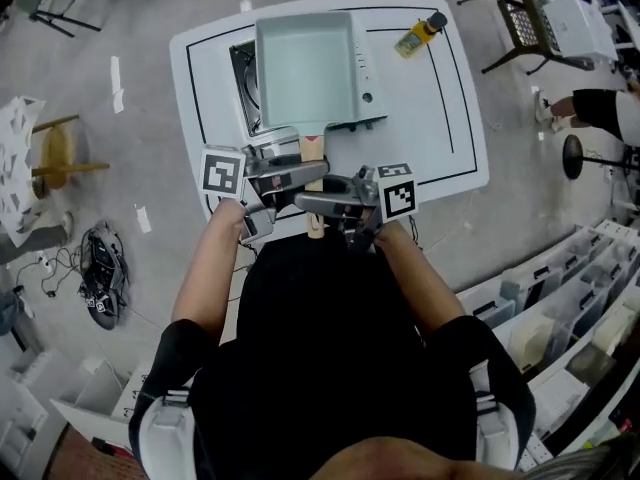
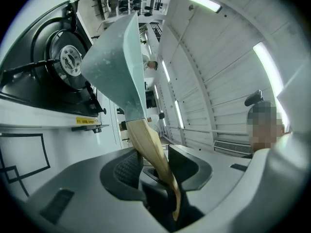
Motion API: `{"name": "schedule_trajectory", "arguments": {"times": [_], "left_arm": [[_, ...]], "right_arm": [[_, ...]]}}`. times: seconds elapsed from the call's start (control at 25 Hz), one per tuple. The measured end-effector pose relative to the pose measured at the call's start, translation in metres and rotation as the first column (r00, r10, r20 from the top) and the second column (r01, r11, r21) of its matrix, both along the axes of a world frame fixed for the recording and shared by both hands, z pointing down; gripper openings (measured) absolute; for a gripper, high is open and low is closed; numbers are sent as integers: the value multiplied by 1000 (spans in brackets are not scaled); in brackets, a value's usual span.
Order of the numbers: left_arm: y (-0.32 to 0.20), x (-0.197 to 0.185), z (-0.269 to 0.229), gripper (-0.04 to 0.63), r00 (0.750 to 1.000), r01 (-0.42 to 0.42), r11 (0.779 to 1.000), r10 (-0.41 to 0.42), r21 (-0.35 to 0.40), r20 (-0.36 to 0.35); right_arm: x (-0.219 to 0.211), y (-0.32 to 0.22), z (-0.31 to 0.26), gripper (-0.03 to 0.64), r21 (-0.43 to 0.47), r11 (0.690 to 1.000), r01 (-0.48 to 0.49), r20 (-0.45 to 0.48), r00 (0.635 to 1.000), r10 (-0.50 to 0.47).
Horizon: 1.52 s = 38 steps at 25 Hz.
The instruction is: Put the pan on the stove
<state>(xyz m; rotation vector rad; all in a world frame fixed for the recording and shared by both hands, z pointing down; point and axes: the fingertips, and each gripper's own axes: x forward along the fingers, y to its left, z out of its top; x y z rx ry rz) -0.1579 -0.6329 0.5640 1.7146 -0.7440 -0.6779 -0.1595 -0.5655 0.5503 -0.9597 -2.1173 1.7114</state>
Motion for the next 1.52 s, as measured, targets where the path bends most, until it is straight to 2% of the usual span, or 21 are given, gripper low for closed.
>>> {"name": "schedule_trajectory", "arguments": {"times": [0.12, 0.28, 0.52, 1.4, 1.52], "left_arm": [[2, -16, 7, 167, 997, 65, 998, -65, -14, -31], [-11, -47, 39, 167, 993, 108, 993, -110, -38, -36], [-8, -47, 48, 167, 988, 144, 987, -148, -64, -50], [-10, -48, 68, 169, 987, 140, 987, -145, -82, -62], [-10, -49, 68, 173, 986, 144, 987, -150, -72, -74]], "right_arm": [[-13, 3, 9, 141, -24, 998, 59, -19, 998, -59], [-40, -11, 37, 141, -53, 994, 100, -31, 994, -102], [-38, -7, 46, 141, -76, 988, 131, -45, 990, -135], [-40, -8, 68, 132, -73, 986, 147, -82, 985, -153], [-40, -8, 67, 129, -94, 984, 151, -88, 983, -160]]}}
